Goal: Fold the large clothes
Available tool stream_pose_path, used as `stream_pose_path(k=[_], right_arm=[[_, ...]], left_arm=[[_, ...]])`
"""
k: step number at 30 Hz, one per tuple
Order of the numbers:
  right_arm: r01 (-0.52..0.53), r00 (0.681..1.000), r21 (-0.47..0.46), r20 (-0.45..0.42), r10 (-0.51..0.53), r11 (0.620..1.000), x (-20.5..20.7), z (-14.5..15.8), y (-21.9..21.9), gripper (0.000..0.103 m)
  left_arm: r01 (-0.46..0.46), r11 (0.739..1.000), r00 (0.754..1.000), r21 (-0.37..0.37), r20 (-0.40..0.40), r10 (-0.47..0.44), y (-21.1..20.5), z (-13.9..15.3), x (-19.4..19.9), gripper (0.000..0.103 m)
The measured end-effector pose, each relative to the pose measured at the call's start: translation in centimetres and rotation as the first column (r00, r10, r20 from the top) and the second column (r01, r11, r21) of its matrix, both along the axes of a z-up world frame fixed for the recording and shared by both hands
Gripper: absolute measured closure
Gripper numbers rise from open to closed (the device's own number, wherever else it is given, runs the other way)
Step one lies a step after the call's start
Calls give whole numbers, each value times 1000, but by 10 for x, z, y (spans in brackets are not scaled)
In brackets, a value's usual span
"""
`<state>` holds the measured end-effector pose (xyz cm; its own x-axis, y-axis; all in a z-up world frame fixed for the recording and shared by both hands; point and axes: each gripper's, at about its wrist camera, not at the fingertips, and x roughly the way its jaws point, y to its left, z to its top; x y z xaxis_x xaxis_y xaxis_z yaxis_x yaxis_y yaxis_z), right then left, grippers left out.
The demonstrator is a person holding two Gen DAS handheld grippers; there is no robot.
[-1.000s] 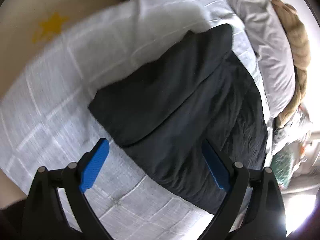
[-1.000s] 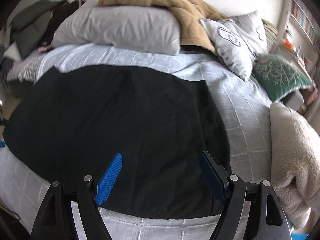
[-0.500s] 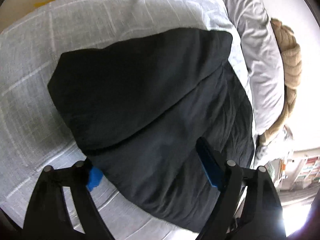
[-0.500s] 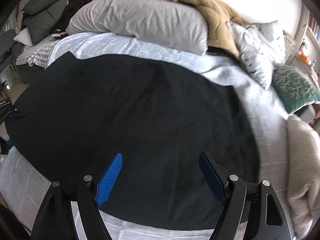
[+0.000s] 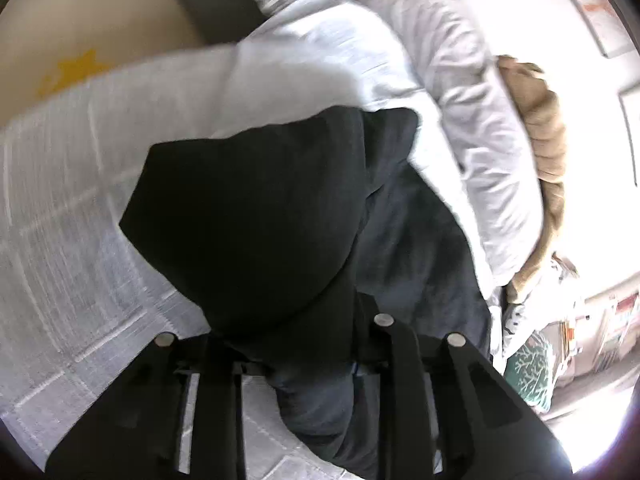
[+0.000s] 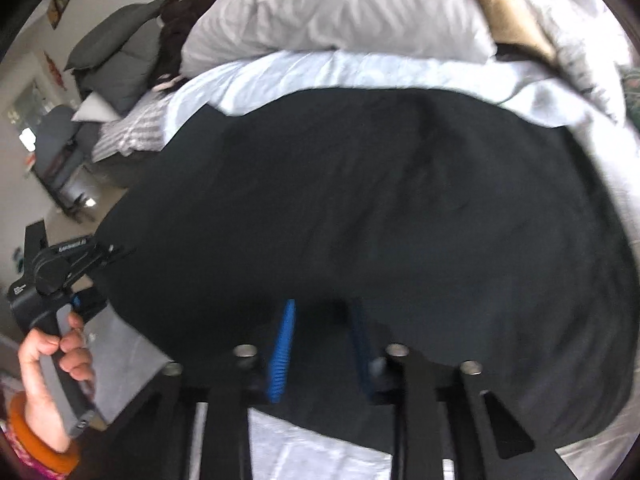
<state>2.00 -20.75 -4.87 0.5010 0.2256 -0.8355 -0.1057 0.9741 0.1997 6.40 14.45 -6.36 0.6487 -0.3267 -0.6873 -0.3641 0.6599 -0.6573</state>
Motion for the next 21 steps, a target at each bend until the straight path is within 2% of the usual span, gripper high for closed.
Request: stream_pose_path(k=[4, 7, 9, 10, 13, 14, 15, 16, 17, 18, 19, 20, 21], right_arm=[[-10, 997, -60, -79, 5, 998, 16, -23, 15, 90], [1, 995, -44, -104, -6, 999, 24, -31, 16, 90], [3, 994, -19, -109, -5, 1000, 25, -33, 13, 90], [5, 994, 4, -110, -4, 1000, 26, -33, 10, 90], [26, 992, 151, -126, -7, 988, 25, -33, -18, 89], [47, 989, 236, -145, -12, 971, 24, -30, -33, 89], [67, 988, 279, -152, -25, 958, 23, -28, -45, 87], [108, 988, 333, -142, -63, 937, 18, -21, -66, 82], [141, 987, 368, -119, -103, 919, 12, -13, -86, 78], [171, 985, 392, -99, -144, 904, 5, -7, -105, 69], [200, 980, 407, -86, -180, 891, -1, -2, -121, 56], [254, 966, 430, -69, -249, 866, -12, 3, -150, 49], [287, 955, 443, -65, -289, 849, -20, 4, -166, 43]], left_arm=[[78, 991, 981, 104, 168, -95, -20, 43, -7, 80], [161, 965, 927, 209, 305, -221, -49, 77, -16, 81], [230, 932, 865, 281, 381, -328, -74, 98, -23, 81], [275, 908, 823, 316, 410, -392, -90, 108, -26, 81], [380, 848, 731, 369, 443, -520, -131, 122, -29, 81], [426, 814, 685, 395, 447, -575, -151, 125, -31, 81], [460, 782, 647, 421, 445, -620, -167, 127, -33, 81], [481, 760, 622, 436, 441, -647, -178, 127, -34, 81], [523, 719, 578, 457, 430, -694, -197, 126, -35, 81], [555, 690, 548, 465, 419, -724, -209, 122, -38, 81], [588, 658, 518, 470, 405, -753, -222, 118, -40, 80], [632, 608, 477, 481, 376, -794, -239, 110, -42, 80], [659, 571, 449, 489, 354, -821, -251, 103, -43, 80]])
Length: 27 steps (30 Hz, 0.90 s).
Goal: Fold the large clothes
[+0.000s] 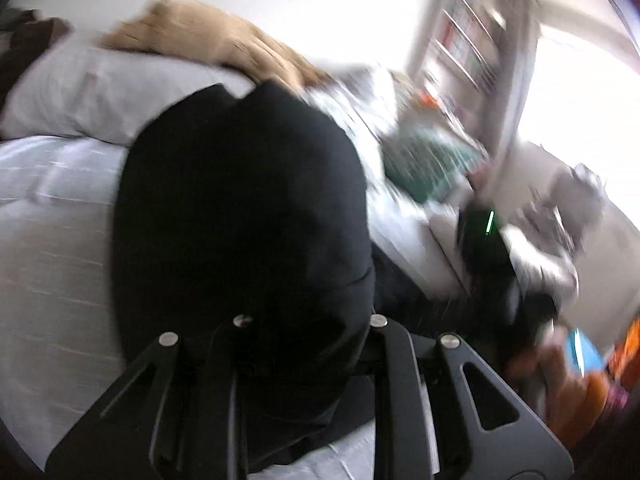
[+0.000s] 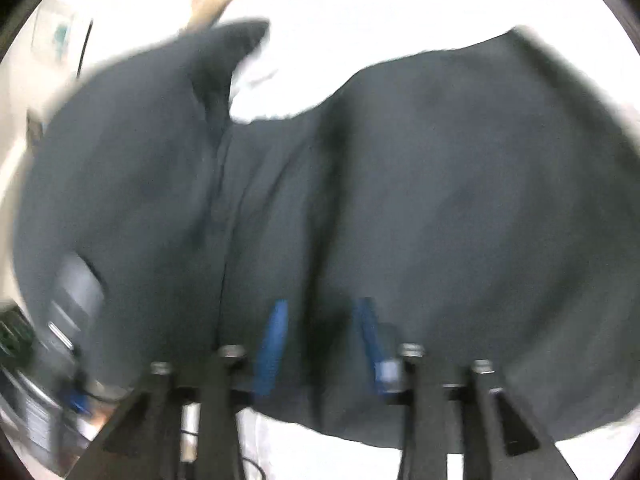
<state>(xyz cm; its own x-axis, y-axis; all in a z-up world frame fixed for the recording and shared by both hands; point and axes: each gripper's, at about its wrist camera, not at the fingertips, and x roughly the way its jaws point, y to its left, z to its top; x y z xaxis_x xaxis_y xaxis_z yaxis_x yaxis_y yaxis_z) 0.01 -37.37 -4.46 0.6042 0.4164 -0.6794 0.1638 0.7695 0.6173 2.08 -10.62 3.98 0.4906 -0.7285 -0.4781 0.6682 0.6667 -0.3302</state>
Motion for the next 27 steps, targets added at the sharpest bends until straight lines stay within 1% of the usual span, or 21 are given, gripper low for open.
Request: stream_pose_path(k=[1, 2, 3, 4, 5, 6, 7, 8, 9, 10, 12, 14, 16, 18, 20, 22, 23, 24, 25, 26, 27], right_arm=[[62, 998, 25, 2, -62, 998, -11, 0, -26, 43], [102, 995, 45, -2, -102, 994, -18, -2, -43, 43], [143, 990, 66, -7, -142, 988, -26, -4, -60, 43], [184, 983, 86, -11, -184, 979, -34, -8, -76, 41], [197, 980, 100, -8, -197, 975, -39, -9, -85, 40], [194, 981, 111, -4, -195, 975, -40, -10, -89, 39], [178, 984, 135, 1, -180, 975, -41, -11, -91, 37], [148, 988, 178, 9, -152, 973, -39, -12, -89, 36], [116, 992, 213, 16, -122, 970, -34, -13, -84, 32], [92, 995, 235, 22, -100, 968, -27, -15, -77, 29], [63, 998, 236, 13, -68, 970, -12, -15, -68, 25], [56, 998, 199, -13, -55, 978, -1, -16, -58, 23], [53, 998, 167, -47, -45, 985, 9, -20, -47, 22], [45, 997, 157, -62, -35, 987, 22, -21, -37, 22], [31, 998, 153, -66, -21, 988, 31, -24, -33, 23], [20, 998, 139, -59, -12, 990, 34, -22, -31, 29], [13, 999, 124, -54, -6, 992, 37, -21, -27, 38], [2, 999, 108, -41, 3, 994, 39, -17, -23, 51], [-9, 1000, 94, -28, 12, 996, 35, -13, -20, 63], [-14, 1000, 55, -15, 15, 998, 36, -8, -16, 66], [-17, 1000, 20, 0, 17, 1000, 34, -2, -12, 72]], left_arm=[[36, 999, 999, 22, -11, -35, -9, -6, -2, 79], [89, 995, 996, 55, -37, -87, -24, -17, -4, 79], [122, 990, 991, 72, -62, -118, -32, -27, -5, 79], [165, 983, 981, 83, -117, -155, -43, -43, -5, 79], [191, 977, 972, 91, -159, -175, -49, -57, -7, 79], [205, 972, 967, 115, -175, -184, -55, -69, -9, 79], [213, 965, 968, 151, -165, -188, -60, -79, -14, 79], [213, 958, 974, 193, -118, -192, -65, -83, -22, 79], [212, 950, 977, 231, -71, -201, -68, -82, -31, 76], [224, 944, 975, 243, -58, -217, -69, -78, -36, 73], [267, 939, 964, 215, -81, -255, -63, -69, -38, 54], [337, 923, 940, 188, -115, -320, -57, -61, -42, 46], [431, 886, 900, 172, -157, -407, -47, -51, -48, 41], [483, 857, 872, 178, -185, -453, -35, -44, -53, 37], [495, 850, 865, 180, -194, -463, -19, -36, -54, 34], [475, 861, 875, 183, -205, -439, 0, -28, -50, 30], [462, 867, 881, 184, -207, -426, 8, -24, -48, 29], [445, 877, 889, 183, -206, -408, 17, -20, -46, 29], [425, 887, 899, 181, -202, -390, 27, -15, -42, 28], [396, 901, 912, 179, -193, -363, 36, -9, -36, 27], [365, 914, 925, 179, -184, -333, 41, -6, -21, 25]])
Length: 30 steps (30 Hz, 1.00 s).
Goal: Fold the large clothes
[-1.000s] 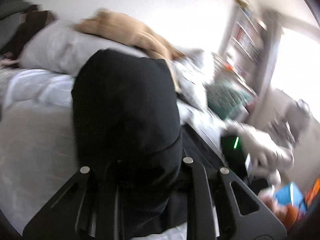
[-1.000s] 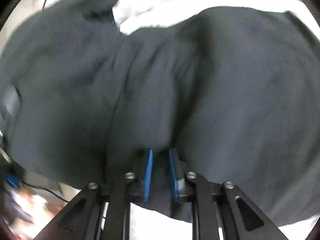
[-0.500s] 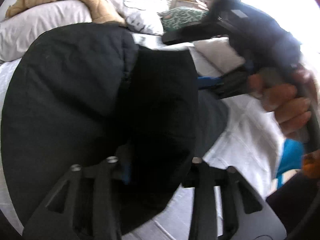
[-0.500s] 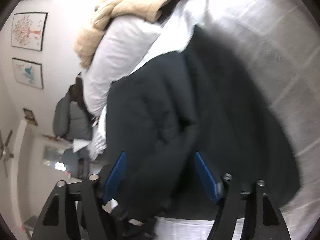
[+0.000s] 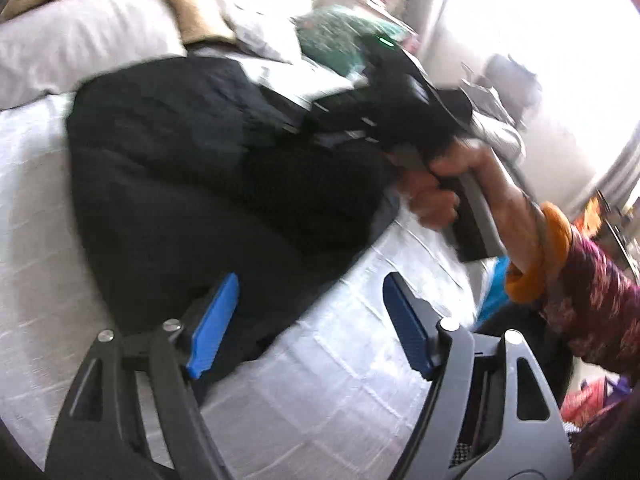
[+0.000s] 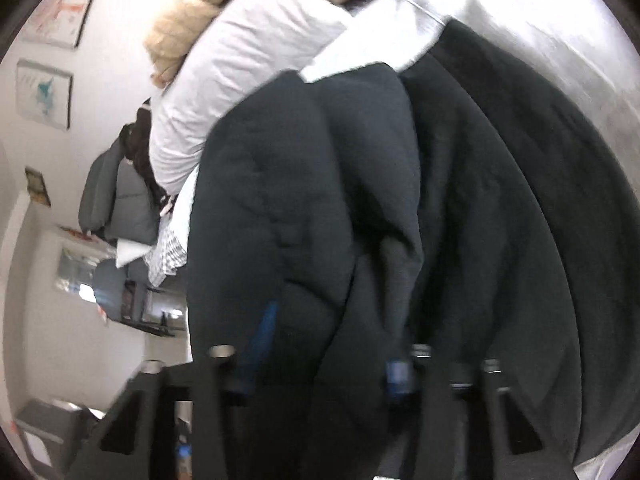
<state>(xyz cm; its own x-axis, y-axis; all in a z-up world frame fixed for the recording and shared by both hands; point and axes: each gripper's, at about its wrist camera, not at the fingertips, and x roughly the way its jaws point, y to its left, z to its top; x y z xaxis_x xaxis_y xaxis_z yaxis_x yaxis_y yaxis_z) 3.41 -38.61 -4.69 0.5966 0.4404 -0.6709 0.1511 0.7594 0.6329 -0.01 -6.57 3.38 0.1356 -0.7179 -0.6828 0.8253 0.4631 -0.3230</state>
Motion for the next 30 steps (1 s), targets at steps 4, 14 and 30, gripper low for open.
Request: stream_pose_path(k=[4, 14, 30], right_arm=[[19, 993, -53, 121, -12, 998, -8, 38, 6, 80], [158, 958, -8, 243, -151, 987, -55, 72, -71, 81], [165, 980, -43, -102, -169, 985, -47, -17, -112, 31]], left_arm=[[-144, 990, 988, 1, 51, 144, 28, 6, 20, 23], [-331, 940, 938, -79, -140, 318, 2, -11, 65, 21], [-459, 878, 736, -135, -611, 291, -44, -91, 108, 0]])
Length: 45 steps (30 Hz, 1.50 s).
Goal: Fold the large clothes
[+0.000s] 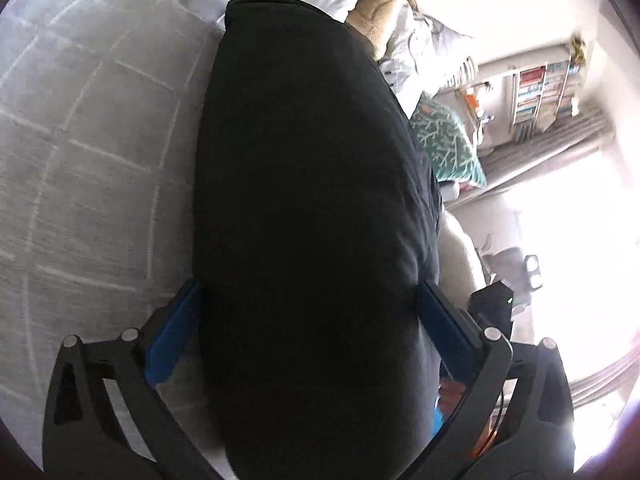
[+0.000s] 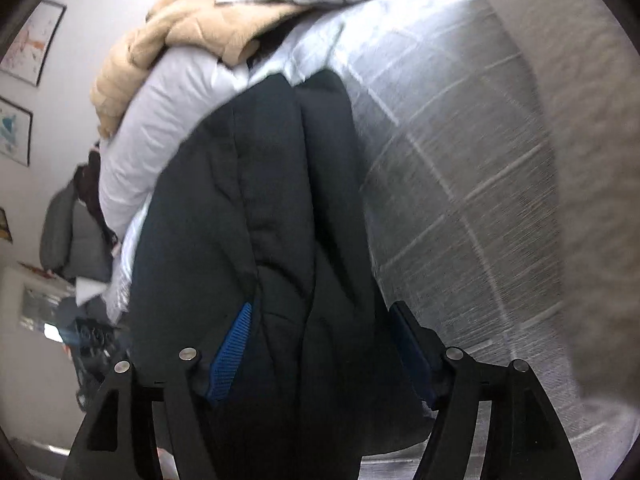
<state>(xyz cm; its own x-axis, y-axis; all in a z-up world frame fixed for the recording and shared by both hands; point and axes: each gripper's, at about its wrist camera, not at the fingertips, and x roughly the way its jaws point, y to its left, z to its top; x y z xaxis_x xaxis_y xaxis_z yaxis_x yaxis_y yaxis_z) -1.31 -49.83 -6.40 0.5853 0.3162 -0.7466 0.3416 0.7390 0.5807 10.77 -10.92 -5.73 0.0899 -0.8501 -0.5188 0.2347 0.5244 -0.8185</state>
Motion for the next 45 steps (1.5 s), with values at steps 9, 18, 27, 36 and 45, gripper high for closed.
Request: stream_pose_path(k=[9, 18, 27, 36, 45], right_arm=[[-93, 996, -24, -4, 93, 995, 28, 1, 31, 50], [-342, 939, 3, 25, 342, 940, 62, 25, 145, 56], [-344, 939, -24, -34, 343, 939, 69, 19, 156, 28], [-106, 986, -348, 84, 144, 932, 35, 93, 158, 28], [64, 929, -519, 343, 140, 852, 100, 91, 234, 30]], left_arm=[[-1, 999, 989, 41, 150, -5, -4, 42, -19, 29], [-112, 982, 974, 149, 211, 79, 97, 76, -10, 26], [-184, 895, 924, 406, 383, 16, 110, 69, -23, 14], [-382, 857, 817, 345, 560, 139, 95, 110, -6, 14], [-356, 858, 833, 370, 541, 112, 32, 83, 24, 19]])
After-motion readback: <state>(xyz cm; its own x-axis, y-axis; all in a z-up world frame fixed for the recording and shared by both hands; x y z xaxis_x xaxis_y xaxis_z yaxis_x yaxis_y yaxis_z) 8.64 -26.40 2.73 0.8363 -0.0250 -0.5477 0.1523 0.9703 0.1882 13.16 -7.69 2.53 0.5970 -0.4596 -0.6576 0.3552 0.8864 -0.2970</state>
